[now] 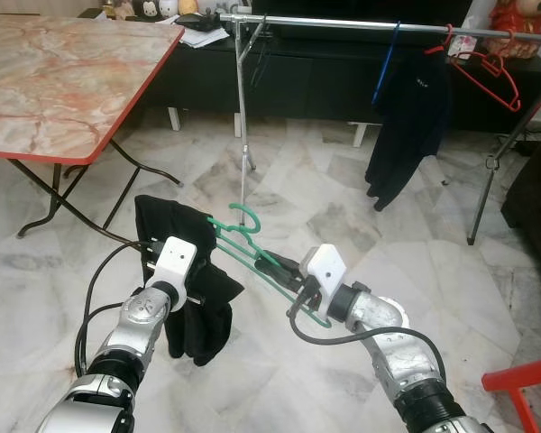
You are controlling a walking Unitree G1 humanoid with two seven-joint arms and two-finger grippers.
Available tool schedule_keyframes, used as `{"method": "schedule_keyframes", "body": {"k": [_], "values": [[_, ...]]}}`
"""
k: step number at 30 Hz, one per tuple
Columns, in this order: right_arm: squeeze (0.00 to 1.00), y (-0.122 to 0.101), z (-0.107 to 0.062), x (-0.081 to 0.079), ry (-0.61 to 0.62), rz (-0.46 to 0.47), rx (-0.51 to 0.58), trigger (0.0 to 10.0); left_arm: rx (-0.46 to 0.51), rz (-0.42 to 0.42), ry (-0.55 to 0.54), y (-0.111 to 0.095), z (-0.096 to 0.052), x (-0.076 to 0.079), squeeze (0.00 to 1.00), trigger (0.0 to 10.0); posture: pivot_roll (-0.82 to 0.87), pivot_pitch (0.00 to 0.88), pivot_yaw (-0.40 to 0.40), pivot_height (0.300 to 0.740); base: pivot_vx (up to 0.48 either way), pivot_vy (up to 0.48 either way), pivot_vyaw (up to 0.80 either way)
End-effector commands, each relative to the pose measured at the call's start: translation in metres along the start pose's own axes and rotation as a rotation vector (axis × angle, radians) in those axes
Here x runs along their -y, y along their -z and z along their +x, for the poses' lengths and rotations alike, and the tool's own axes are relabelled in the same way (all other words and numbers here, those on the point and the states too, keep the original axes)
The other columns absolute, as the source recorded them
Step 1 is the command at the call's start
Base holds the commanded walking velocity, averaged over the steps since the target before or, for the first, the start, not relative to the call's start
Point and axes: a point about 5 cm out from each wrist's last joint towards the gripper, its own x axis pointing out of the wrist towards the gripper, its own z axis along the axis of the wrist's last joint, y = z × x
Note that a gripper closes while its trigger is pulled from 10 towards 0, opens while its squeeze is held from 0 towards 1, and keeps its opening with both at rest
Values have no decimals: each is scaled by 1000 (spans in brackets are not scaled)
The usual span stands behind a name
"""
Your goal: Hang hanger
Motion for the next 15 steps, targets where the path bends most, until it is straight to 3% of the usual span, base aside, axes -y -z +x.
{"method": "schedule_keyframes", "body": {"k": [1, 15], "values": [[0, -2, 1, 0, 0, -16, 9, 0, 8, 1, -5, -1, -1, -4, 0, 0, 20, 70, -45, 740, 0, 0, 0], [0, 11, -2, -2, -9, -57, -80, 0, -2, 11, 35, 3, -2, -1, 0, 0, 25, 58, -44, 740, 0, 0, 0]]}}
